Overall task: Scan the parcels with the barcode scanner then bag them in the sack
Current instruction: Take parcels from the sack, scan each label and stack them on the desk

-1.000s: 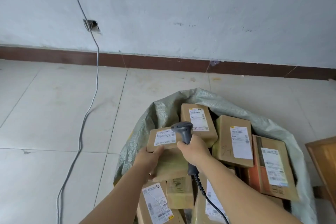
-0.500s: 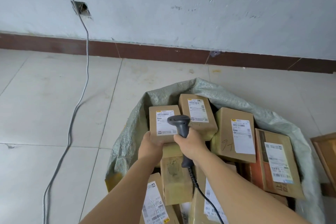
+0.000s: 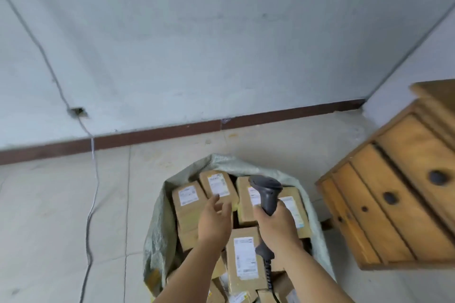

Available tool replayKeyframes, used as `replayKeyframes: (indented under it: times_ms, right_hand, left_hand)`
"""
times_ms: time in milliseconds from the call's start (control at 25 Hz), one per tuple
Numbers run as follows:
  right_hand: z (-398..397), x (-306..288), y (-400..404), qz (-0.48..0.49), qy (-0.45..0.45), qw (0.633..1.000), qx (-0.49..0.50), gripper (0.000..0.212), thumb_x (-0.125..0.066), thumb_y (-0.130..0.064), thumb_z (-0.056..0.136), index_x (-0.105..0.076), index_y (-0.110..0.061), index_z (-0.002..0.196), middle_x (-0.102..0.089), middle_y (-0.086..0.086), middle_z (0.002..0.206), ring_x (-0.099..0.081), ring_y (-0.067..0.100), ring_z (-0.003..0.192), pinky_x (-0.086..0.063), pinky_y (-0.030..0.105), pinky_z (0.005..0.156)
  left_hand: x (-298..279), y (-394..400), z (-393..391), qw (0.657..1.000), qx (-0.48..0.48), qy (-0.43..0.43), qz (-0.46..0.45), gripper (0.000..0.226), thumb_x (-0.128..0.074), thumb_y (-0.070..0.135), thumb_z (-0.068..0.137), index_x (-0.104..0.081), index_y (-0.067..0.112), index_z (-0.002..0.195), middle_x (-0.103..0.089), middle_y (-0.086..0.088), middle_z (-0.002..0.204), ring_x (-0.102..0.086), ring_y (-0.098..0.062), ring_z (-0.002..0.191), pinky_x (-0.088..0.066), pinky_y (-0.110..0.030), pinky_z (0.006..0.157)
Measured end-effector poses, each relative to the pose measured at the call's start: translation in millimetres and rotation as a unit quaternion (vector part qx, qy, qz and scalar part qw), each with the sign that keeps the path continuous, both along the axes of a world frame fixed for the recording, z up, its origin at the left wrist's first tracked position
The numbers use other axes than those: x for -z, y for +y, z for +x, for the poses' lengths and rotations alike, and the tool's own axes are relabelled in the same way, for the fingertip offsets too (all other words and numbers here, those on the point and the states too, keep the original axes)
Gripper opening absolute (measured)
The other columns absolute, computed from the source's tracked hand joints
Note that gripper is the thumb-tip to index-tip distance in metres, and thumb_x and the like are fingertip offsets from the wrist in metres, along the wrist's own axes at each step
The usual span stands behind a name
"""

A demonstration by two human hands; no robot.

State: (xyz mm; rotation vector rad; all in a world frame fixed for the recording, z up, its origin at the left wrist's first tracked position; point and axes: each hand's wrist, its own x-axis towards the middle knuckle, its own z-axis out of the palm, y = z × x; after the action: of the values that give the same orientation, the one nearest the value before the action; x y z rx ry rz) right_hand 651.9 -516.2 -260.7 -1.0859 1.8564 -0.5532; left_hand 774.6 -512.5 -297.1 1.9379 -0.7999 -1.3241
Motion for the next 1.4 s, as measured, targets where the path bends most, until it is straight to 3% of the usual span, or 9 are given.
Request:
replayKeyframes:
  times_ms: [240,360,440,640,760,880,1000,1080,1400]
  right_hand:
    - [-81,-145,55,-0.086,-0.010,0.988,0.127,0.012,-0.056,-0.022,0.091,-0.048,-0.014,0.087,-0.057,0.003,0.066,-0.060,0.020,0.063,-0.039,0.027,0.050]
    - [-128,-200,88,-0.113,-0.016,0.975,0.191,0.016,-0.056,-0.024,0.090,-0.052,-0.010,0.097,-0.067,0.011,0.079,-0.069,0.031,0.082,-0.051,0.042,0.063]
    - [-160,-228,110,-0.135,-0.022,0.964,0.229,0.027,-0.055,-0.022,0.090,-0.056,0.000,0.106,-0.066,0.006,0.075,-0.070,0.035,0.084,-0.051,0.042,0.064]
    - [-243,-285,165,-0.163,-0.011,0.937,0.309,0.022,-0.055,-0.019,0.093,-0.050,-0.007,0.076,-0.056,0.012,0.067,-0.069,0.022,0.062,-0.046,0.036,0.058]
    - [-301,-307,192,-0.185,-0.011,0.918,0.350,0.022,-0.057,-0.018,0.090,-0.050,-0.007,0.072,-0.055,0.011,0.065,-0.067,0.034,0.066,-0.044,0.037,0.057]
    - [-368,-324,217,-0.198,-0.022,0.905,0.376,0.017,-0.057,-0.019,0.091,-0.056,-0.002,0.089,-0.060,0.008,0.065,-0.068,0.031,0.066,-0.047,0.036,0.058]
    - [-442,-340,241,-0.212,-0.017,0.892,0.398,0.024,-0.056,-0.022,0.091,-0.056,0.000,0.100,-0.063,0.005,0.066,-0.070,0.040,0.079,-0.049,0.037,0.058]
    - [-489,-347,258,-0.213,-0.009,0.883,0.418,0.025,-0.056,-0.024,0.092,-0.057,0.000,0.100,-0.065,0.007,0.067,-0.071,0.034,0.075,-0.051,0.036,0.059]
    - [-627,-346,314,-0.198,0.004,0.843,0.499,0.017,-0.057,-0.021,0.089,-0.057,-0.005,0.089,-0.064,0.007,0.060,-0.064,0.027,0.057,-0.049,0.033,0.055]
  left_hand:
    - [-143,12,-87,0.984,0.149,0.047,-0.091,0.048,-0.048,0.034,0.098,-0.041,0.015,0.142,-0.063,-0.001,0.115,-0.062,-0.015,0.093,-0.045,-0.028,0.077]
    - [-194,23,-136,0.967,0.216,0.065,-0.115,0.050,-0.051,0.037,0.096,-0.043,0.017,0.141,-0.061,-0.007,0.125,-0.063,-0.023,0.105,-0.049,-0.040,0.094]
    - [-220,32,-171,0.957,0.251,0.081,-0.125,0.050,-0.052,0.038,0.096,-0.044,0.016,0.140,-0.062,-0.009,0.124,-0.063,-0.025,0.107,-0.048,-0.046,0.098]
    - [-277,64,-269,0.926,0.332,0.085,-0.161,0.048,-0.049,0.038,0.097,-0.044,0.018,0.141,-0.061,-0.007,0.125,-0.063,-0.025,0.106,-0.050,-0.045,0.095]
    - [-300,82,-334,0.905,0.375,0.100,-0.176,0.051,-0.047,0.041,0.097,-0.040,0.021,0.143,-0.057,-0.005,0.131,-0.058,-0.025,0.114,-0.048,-0.047,0.098]
    - [-315,98,-404,0.888,0.409,0.080,-0.196,0.053,-0.043,0.044,0.098,-0.036,0.021,0.146,-0.054,-0.003,0.135,-0.056,-0.024,0.118,-0.044,-0.044,0.101]
    - [-328,118,-485,0.880,0.423,0.075,-0.202,0.052,-0.045,0.043,0.098,-0.037,0.024,0.146,-0.053,-0.002,0.136,-0.057,-0.020,0.114,-0.048,-0.038,0.094]
    - [-338,136,-537,0.865,0.456,0.066,-0.198,0.052,-0.045,0.041,0.098,-0.035,0.025,0.147,-0.051,-0.001,0.139,-0.056,-0.017,0.113,-0.049,-0.032,0.087]
    - [-331,189,-694,0.823,0.542,0.079,-0.152,0.071,-0.052,0.045,0.095,-0.015,0.028,0.153,-0.034,-0.005,0.154,-0.039,-0.026,0.137,-0.037,-0.043,0.110]
